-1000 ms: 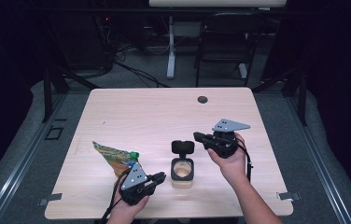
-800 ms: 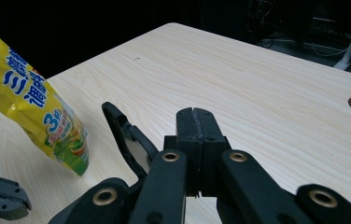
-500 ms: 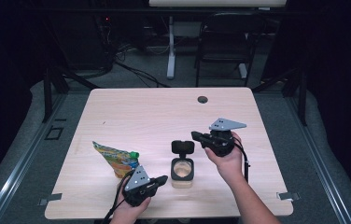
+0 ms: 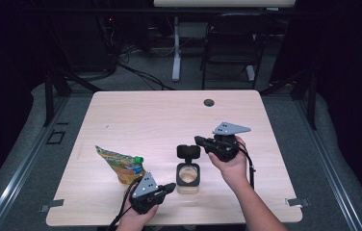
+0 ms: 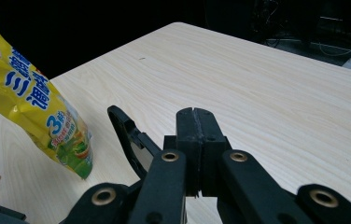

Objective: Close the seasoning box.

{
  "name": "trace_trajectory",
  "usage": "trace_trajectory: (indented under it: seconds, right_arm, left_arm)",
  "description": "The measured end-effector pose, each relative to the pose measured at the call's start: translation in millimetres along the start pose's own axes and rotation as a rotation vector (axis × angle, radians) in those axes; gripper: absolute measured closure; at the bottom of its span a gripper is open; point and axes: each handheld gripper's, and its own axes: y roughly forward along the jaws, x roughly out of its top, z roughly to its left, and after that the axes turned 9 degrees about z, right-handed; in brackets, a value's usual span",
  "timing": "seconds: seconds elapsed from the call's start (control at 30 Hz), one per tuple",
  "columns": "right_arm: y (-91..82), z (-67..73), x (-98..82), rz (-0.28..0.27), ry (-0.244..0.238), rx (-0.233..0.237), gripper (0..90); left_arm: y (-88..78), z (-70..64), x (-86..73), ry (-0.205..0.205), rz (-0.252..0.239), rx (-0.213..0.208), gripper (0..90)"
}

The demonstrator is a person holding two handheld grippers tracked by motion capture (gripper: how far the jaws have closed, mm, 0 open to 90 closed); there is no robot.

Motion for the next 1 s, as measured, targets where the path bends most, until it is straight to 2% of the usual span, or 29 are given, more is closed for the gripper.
trace_trajectory:
  seconds: [0.57, 1.0]
  right_arm:
    - [-1.1, 0.0, -2.8, -0.005, 0.000, 0.006, 90.0]
    - [-0.9, 3.1, -5.4, -0.005, -0.002, 0.014, 90.0]
  left_arm:
    - [11.3, -3.2, 1.2, -0.007, 0.021, -0.006, 89.9]
    - [11.9, -3.3, 1.0, -0.003, 0.023, -0.005, 89.9]
